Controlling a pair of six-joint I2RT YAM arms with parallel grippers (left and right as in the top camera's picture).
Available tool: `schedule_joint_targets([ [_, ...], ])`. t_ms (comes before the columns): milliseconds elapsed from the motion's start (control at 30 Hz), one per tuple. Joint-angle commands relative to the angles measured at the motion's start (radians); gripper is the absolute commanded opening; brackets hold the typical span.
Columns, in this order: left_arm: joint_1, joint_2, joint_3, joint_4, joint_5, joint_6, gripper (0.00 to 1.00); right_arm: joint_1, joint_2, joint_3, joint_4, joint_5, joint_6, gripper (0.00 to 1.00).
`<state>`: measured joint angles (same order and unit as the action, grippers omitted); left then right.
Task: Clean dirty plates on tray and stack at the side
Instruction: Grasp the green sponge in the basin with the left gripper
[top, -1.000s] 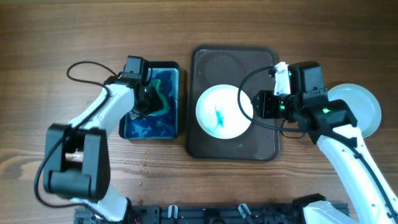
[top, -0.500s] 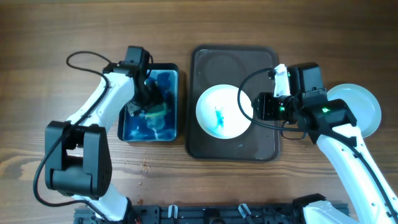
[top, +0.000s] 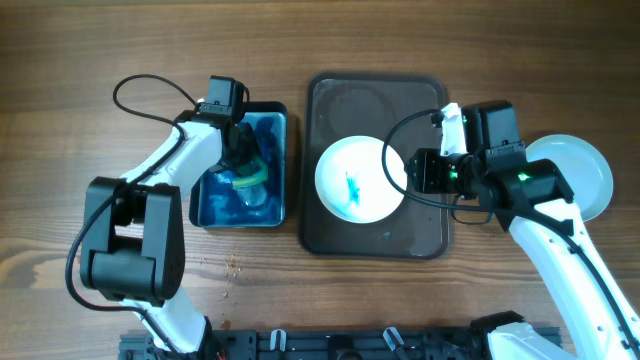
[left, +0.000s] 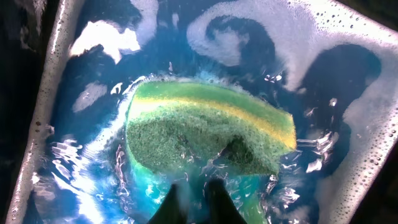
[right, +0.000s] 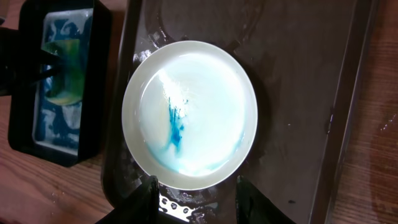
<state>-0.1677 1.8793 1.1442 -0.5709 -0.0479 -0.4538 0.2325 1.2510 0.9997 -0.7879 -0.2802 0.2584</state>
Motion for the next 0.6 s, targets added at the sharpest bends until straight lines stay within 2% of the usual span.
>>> schedule_joint_targets([
  [0, 0.004, 0.008, 0.026, -0.032, -0.021, 0.005, 0.04, -0.001, 0.009, 0.008, -0.012, -0.005, -0.02, 0.4],
  [33, 0.005, -0.002, 0.051, -0.058, -0.021, 0.005, 0.04, -0.001, 0.009, 0.008, -0.014, -0.005, -0.02, 0.4],
  [133, 0.005, -0.043, 0.132, -0.158, -0.012, 0.005, 0.34, -0.001, 0.009, 0.008, -0.013, -0.005, -0.02, 0.4],
  [167, 0.005, -0.059, 0.159, -0.197, 0.003, 0.005, 0.48, -0.001, 0.009, 0.008, -0.013, -0.005, -0.02, 0.4],
  [200, 0.005, -0.072, 0.181, -0.234, 0.018, 0.005, 0.57, -0.001, 0.009, 0.008, -0.013, -0.005, -0.019, 0.4],
  [233, 0.005, -0.082, 0.196, -0.262, 0.031, 0.005, 0.6, -0.001, 0.009, 0.008, -0.014, -0.005, -0.02, 0.4],
  [300, 0.005, -0.097, 0.2, -0.292, 0.049, 0.005, 0.61, -0.001, 0.009, 0.008, -0.014, -0.005, -0.019, 0.4],
  [433, 0.002, -0.091, 0.182, -0.325, 0.058, 0.005, 0.55, -0.001, 0.009, 0.008, -0.013, -0.005, -0.02, 0.4],
  [567, -0.009, -0.06, 0.098, -0.261, 0.057, 0.005, 0.54, -0.001, 0.009, 0.008, -0.013, -0.005, -0.019, 0.4],
])
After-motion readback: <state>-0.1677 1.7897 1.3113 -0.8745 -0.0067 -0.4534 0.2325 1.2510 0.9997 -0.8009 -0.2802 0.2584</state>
